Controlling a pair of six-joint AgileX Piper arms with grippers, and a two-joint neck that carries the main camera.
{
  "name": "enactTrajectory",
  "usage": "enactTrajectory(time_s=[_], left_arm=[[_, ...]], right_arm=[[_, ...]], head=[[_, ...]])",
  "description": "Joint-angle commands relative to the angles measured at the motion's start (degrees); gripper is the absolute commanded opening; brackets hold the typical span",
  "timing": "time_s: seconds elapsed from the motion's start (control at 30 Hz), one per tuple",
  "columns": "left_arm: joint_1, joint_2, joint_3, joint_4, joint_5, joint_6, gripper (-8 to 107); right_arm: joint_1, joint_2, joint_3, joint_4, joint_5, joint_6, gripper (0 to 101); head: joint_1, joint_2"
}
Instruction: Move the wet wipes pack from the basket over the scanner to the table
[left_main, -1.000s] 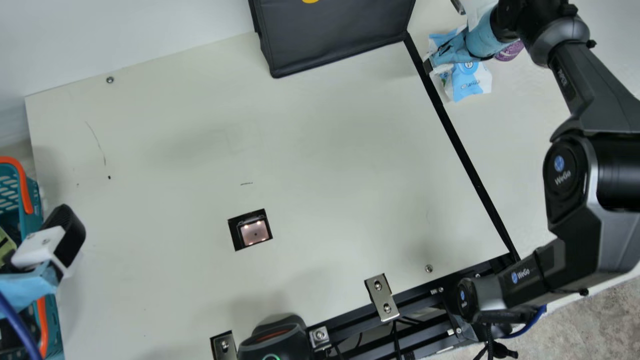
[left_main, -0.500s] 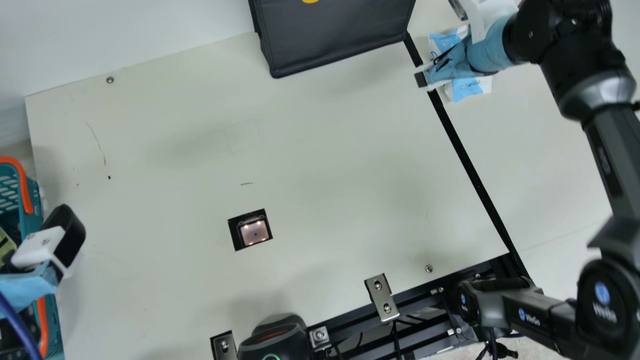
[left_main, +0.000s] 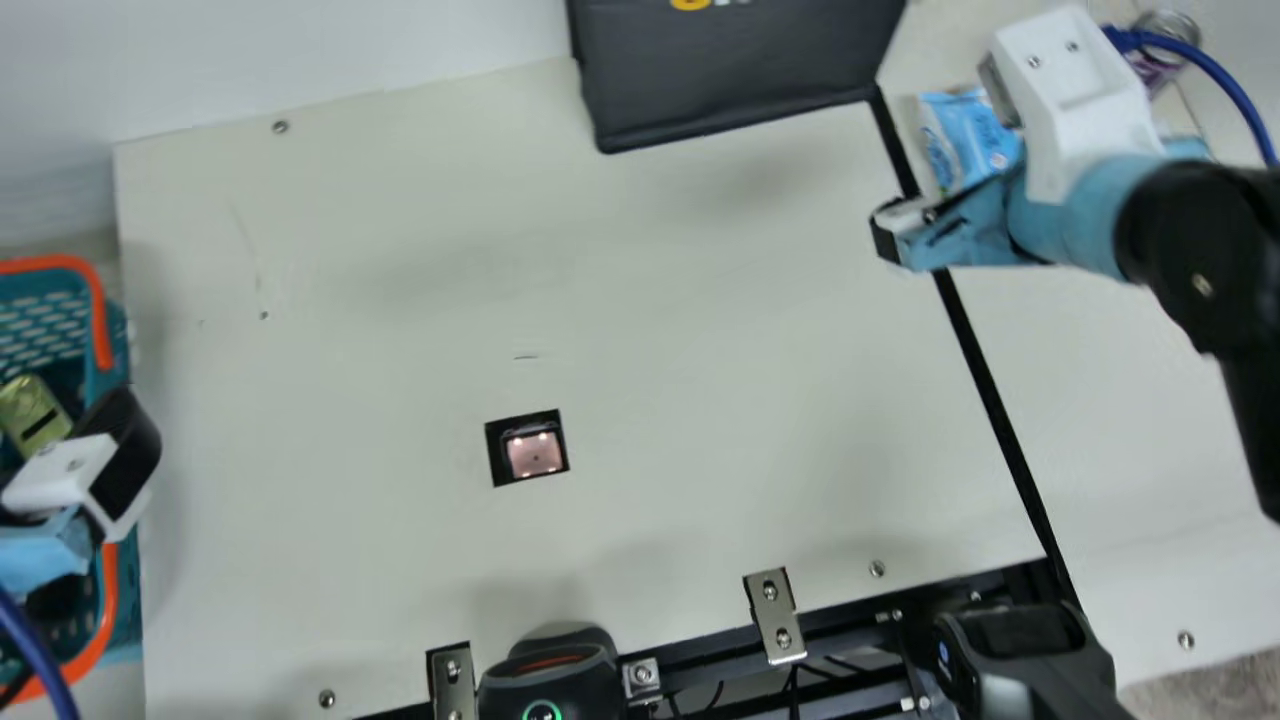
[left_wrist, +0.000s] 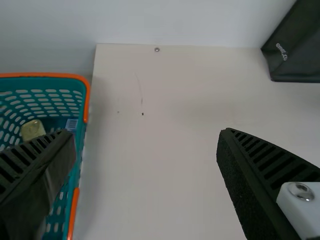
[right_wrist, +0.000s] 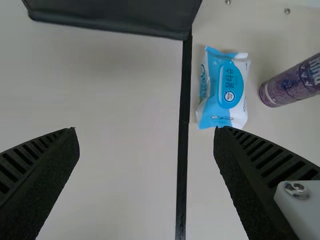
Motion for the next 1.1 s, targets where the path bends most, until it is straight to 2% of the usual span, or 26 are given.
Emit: enactTrajectory(time_s=[0.0,0.13,0.3,0.63,0.67,0.77,1.07], left_arm=[[2.83,-0.66,-0.66,-1.2,1.28,2.81,90],[6.84,-1.97,-2.03,-3.4,3.54,6.72,90],[11.85,-3.61,-3.74,-6.14,6.38,11.62,90],[12.13,-3.71,-3.9,-6.38,6.45,11.96,90],[12.13,-3.71,-3.9,-6.38,6.45,11.96,90],[12.13,-3.71,-3.9,-6.38,6.45,11.96,90],[12.13,-3.71,-3.9,-6.38,6.45,11.96,90]], right_arm=[[0.54,-2.6,-0.21,-0.18,0.95,1.11,95],[1.89,-6.61,-0.65,-0.1,2.92,3.29,95],[3.57,-11.62,-1.2,0.0,5.39,6.01,95],[6.87,-21.44,-2.27,0.2,10.22,11.35,95],[6.75,-20.04,-2.21,0.12,9.92,10.9,95],[6.9,-21.64,-2.34,0.13,10.82,11.35,95],[6.9,-21.72,-2.34,0.12,10.84,11.35,95]], head=[[-1.75,5.42],[-1.75,10.72],[-1.75,10.72],[-1.75,10.72],[-1.75,10.72],[-1.75,10.72],[-1.75,10.72]])
